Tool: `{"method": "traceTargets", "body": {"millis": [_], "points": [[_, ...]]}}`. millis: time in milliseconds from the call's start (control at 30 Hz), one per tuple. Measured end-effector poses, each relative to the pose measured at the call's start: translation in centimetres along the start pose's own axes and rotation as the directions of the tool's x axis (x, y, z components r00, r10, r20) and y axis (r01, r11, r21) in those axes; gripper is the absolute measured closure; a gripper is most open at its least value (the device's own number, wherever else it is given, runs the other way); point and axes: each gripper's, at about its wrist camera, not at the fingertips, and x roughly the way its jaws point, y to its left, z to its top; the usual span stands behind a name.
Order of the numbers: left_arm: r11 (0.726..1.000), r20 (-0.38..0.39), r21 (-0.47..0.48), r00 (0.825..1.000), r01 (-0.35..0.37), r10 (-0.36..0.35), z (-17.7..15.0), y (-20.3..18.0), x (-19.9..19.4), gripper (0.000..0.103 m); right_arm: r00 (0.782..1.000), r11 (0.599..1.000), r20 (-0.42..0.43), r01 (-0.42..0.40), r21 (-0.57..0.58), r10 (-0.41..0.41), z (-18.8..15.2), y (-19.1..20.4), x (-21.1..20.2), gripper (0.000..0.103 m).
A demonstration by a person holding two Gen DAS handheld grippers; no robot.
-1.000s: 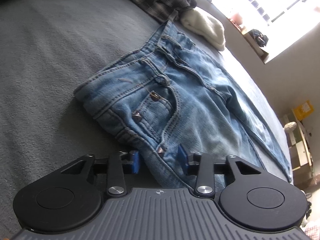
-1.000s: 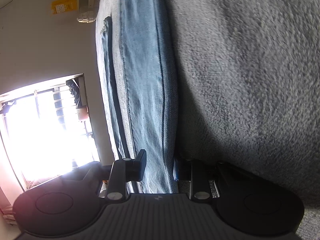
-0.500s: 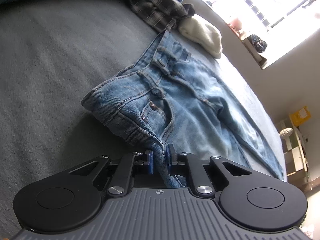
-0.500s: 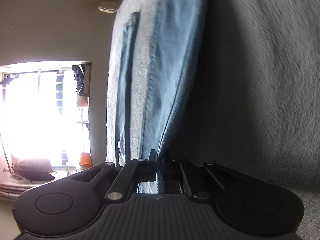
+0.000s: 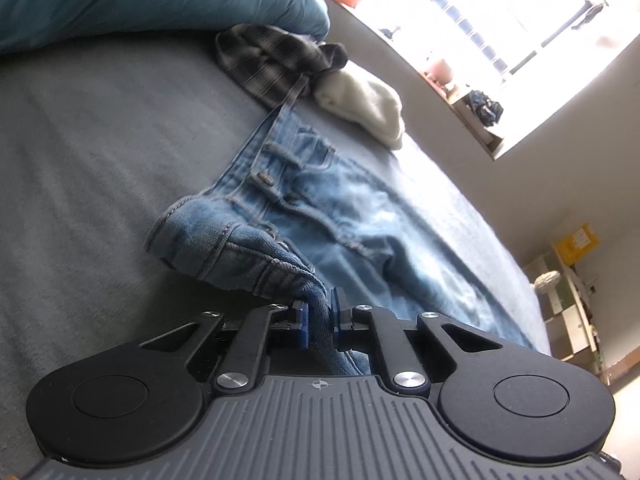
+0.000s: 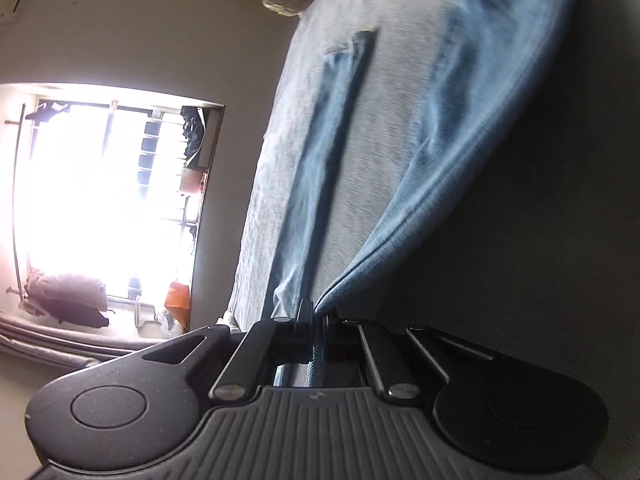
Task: Fold clothes
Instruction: 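Grasp the jeans waistband with the left tool while the right tool grasps the leg edge, then lift the waistband with the left tool and fold it over toward the legs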
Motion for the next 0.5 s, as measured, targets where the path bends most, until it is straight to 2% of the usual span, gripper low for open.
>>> {"method": "traceTargets", "body": {"millis": [333, 500], "points": [[0.998, 0.048, 0.027, 0.997, 0.065, -0.066, 2.1, -1.6, 1.5, 0.096, 1.0, 0.994, 0.003, 0.006, -0.11, -0.005, 1.6, 5.7, 2.3, 0.099], [0.996, 0.065, 0.035, 0.994, 0.083, -0.085, 3.4, -2.3, 2.8, 0.096, 1.0, 0.988, 0.013, 0.014, -0.151, -0.012, 2.6, 8.4, 4.8, 0.099]]}}
